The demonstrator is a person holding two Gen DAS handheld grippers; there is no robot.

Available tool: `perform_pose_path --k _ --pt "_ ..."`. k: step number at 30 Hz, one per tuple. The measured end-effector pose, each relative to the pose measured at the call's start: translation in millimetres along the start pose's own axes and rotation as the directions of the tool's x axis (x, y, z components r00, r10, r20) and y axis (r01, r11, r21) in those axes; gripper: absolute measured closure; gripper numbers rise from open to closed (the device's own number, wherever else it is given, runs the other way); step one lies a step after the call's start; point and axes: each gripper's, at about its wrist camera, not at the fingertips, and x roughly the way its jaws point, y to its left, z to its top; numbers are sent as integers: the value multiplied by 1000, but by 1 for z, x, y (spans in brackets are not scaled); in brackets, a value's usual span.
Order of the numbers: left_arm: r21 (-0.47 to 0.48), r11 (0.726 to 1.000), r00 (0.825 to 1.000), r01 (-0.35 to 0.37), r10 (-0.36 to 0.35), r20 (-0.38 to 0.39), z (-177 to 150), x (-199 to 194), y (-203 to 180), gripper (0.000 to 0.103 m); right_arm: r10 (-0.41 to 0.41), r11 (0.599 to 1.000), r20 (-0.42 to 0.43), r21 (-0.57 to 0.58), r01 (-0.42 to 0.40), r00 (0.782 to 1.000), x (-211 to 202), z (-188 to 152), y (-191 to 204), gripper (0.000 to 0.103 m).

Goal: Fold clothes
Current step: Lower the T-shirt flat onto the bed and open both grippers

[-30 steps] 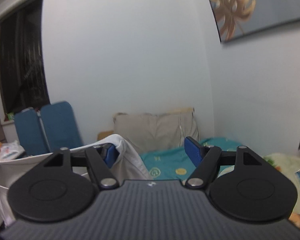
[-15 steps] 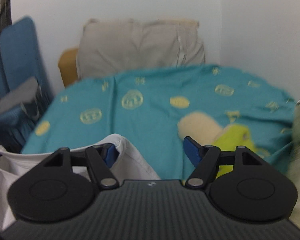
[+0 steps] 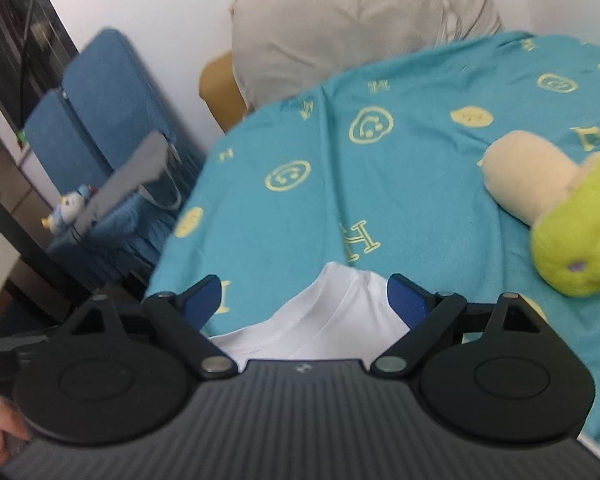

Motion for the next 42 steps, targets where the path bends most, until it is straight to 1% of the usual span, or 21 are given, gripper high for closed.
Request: perform_pose_path --k 3,5,7,11,14,17,20,21,24,25,27,28,30,31,32,34,35,36,40,41,42 --pt "-1 999 997 33 -32 69 -17 -59 -1 3 -24 998 46 -53 27 999 -49 -16 23 12" --pt "-1 999 992 43 -43 118 -36 -107 -7 3 -34 995 88 -86 41 996 -88 -32 38 12" --pt "-1 999 988 45 -44 148 -56 -153 -12 3 -20 994 133 -103 34 991 -135 -49 53 12" --pt "-7 999 974 39 -37 221 -105 -245 -22 3 11 994 161 -111 7 987 -210 -87 75 12" --pt "-1 1000 963 -4 4 269 -148 -307 -35 3 9 994 163 -109 9 987 -262 -118 91 12" --pt "54 996 940 -71 48 338 -191 -358 -53 3 21 992 163 -124 -1 986 -309 -149 102 12" --pt "61 994 927 -90 61 371 -225 -393 -64 3 41 991 197 -134 -14 980 -343 -178 104 12" --pt "51 996 925 -79 54 375 -235 -402 -65 3 48 991 212 -134 -20 976 -351 -187 102 12" --pt "-7 1000 924 -1 3 382 -260 -417 -63 3 43 992 245 -127 -12 969 -359 -213 95 12" --pt "-25 999 928 27 -16 372 -267 -419 -60 3 38 992 232 -127 -8 972 -356 -216 94 12" --pt "-63 995 943 75 -50 330 -273 -413 -52 3 27 992 206 -129 0 978 -350 -220 94 12" --pt "-94 992 948 81 -47 315 -272 -407 -45 3 24 992 203 -127 2 979 -349 -219 93 12" --pt "-178 980 956 90 -35 290 -266 -391 -28 3 22 995 228 -97 0 973 -353 -217 89 13" --pt "-239 966 961 96 -28 274 -262 -380 -16 4 24 997 235 -78 -5 972 -353 -218 85 13" --pt "-304 947 966 105 -25 256 -256 -367 -3 6 16 998 233 -60 -2 972 -351 -218 82 13" --pt "-418 901 973 118 -21 231 -244 -342 25 9 -4 1000 222 -21 9 975 -344 -217 74 16" --pt "-460 881 975 115 -11 222 -239 -330 38 10 -17 1000 212 1 17 977 -339 -217 71 21" --pt "-500 859 977 111 -3 212 -234 -318 51 10 -22 1000 199 25 17 980 -334 -215 67 23" --pt "-648 754 983 106 20 185 -219 -265 102 22 -30 995 172 103 12 985 -312 -210 54 24" --pt "-672 733 983 108 23 182 -217 -251 112 23 -29 993 168 114 10 985 -306 -208 51 25" --pt "-688 717 984 109 22 179 -217 -238 121 25 -29 992 165 124 8 986 -299 -207 49 25"
